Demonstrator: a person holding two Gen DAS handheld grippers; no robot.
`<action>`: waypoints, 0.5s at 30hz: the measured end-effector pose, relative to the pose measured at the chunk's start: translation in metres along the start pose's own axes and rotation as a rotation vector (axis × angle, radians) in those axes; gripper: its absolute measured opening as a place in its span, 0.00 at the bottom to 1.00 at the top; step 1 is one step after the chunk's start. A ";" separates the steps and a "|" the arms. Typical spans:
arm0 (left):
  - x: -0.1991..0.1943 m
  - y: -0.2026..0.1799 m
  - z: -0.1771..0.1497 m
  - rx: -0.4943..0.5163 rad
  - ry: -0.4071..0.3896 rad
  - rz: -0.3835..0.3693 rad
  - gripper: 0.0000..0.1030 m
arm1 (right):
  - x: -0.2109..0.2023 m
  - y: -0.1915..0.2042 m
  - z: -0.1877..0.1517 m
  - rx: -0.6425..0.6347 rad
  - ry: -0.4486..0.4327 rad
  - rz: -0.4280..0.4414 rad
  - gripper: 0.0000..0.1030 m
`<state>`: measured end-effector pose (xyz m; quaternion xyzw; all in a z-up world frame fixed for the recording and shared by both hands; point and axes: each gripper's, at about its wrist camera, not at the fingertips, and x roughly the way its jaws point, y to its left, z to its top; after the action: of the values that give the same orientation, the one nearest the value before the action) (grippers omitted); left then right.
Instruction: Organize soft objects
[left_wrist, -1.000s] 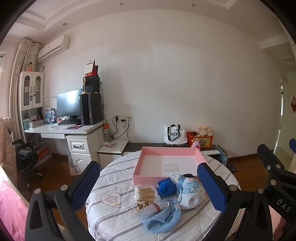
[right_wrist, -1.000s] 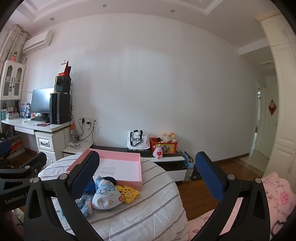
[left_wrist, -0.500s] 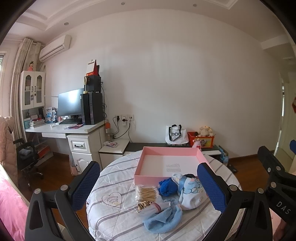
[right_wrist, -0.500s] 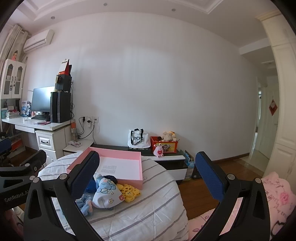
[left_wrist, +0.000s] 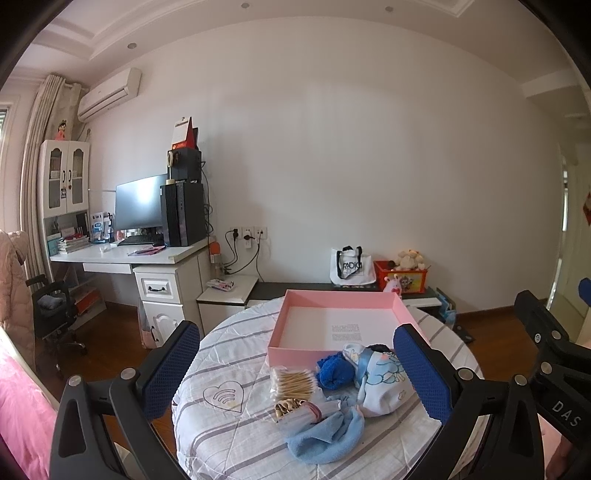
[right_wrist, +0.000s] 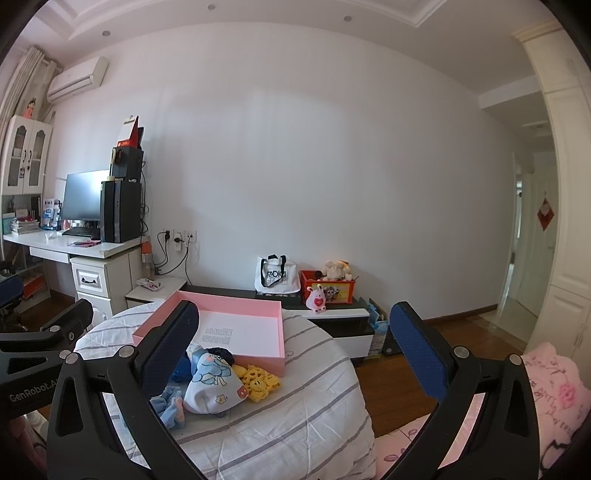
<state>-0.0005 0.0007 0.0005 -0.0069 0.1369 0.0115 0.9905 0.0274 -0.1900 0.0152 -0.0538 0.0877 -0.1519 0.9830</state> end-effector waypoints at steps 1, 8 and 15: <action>0.000 0.000 0.000 0.001 0.002 0.000 1.00 | 0.000 0.000 0.000 0.000 0.002 0.000 1.00; 0.006 0.001 -0.002 0.003 0.025 0.004 1.00 | 0.005 0.000 -0.006 -0.006 0.024 0.004 1.00; 0.017 0.001 -0.004 0.009 0.071 0.004 1.00 | 0.015 0.002 -0.011 -0.011 0.067 0.008 1.00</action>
<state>0.0147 0.0018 -0.0081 -0.0026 0.1722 0.0126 0.9850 0.0397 -0.1930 0.0019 -0.0537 0.1216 -0.1491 0.9798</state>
